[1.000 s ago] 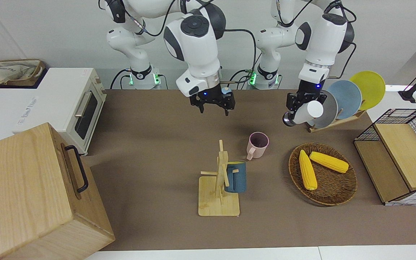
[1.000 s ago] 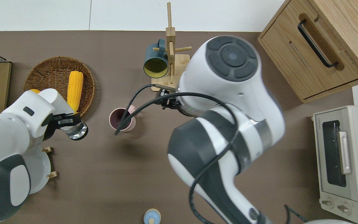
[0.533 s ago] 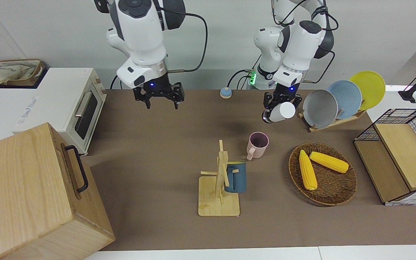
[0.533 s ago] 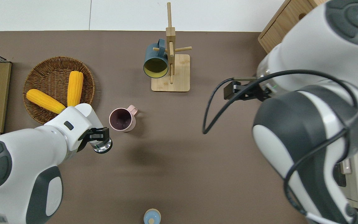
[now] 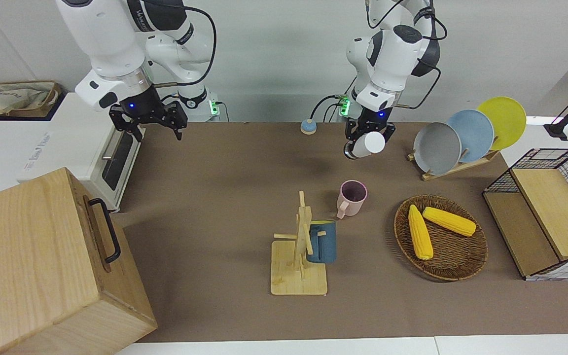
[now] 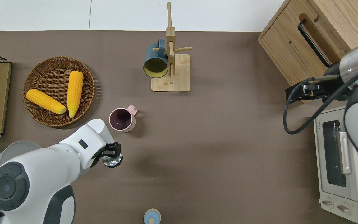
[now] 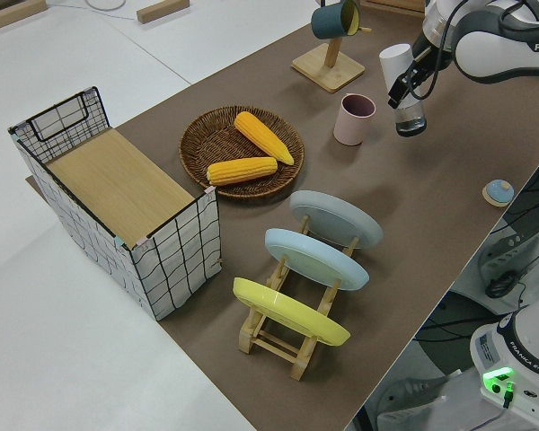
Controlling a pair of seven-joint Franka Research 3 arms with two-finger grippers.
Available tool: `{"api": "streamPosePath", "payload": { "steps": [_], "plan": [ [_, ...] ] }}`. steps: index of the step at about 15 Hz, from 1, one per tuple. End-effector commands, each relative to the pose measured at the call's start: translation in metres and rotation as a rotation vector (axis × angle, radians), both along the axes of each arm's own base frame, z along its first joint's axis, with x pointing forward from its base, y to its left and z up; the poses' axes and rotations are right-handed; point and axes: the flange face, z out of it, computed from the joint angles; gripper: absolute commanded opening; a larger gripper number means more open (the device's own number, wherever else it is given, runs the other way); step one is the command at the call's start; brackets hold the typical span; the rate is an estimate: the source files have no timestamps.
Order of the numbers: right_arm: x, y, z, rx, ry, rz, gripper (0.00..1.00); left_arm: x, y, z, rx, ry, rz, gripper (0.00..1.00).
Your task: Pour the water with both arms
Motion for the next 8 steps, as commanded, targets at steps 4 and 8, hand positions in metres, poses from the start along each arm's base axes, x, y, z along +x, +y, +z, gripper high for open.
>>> {"api": "streamPosePath", "payload": {
  "steps": [4,8],
  "plan": [
    [-0.009,-0.033,0.000,0.007,0.021,0.029,0.992,-0.011,-0.006,-0.009,-0.010,0.017,-0.009,0.00],
    [-0.009,-0.031,0.006,0.008,0.004,0.029,0.992,-0.001,-0.009,-0.019,-0.010,0.043,0.001,0.00]
  ]
}}
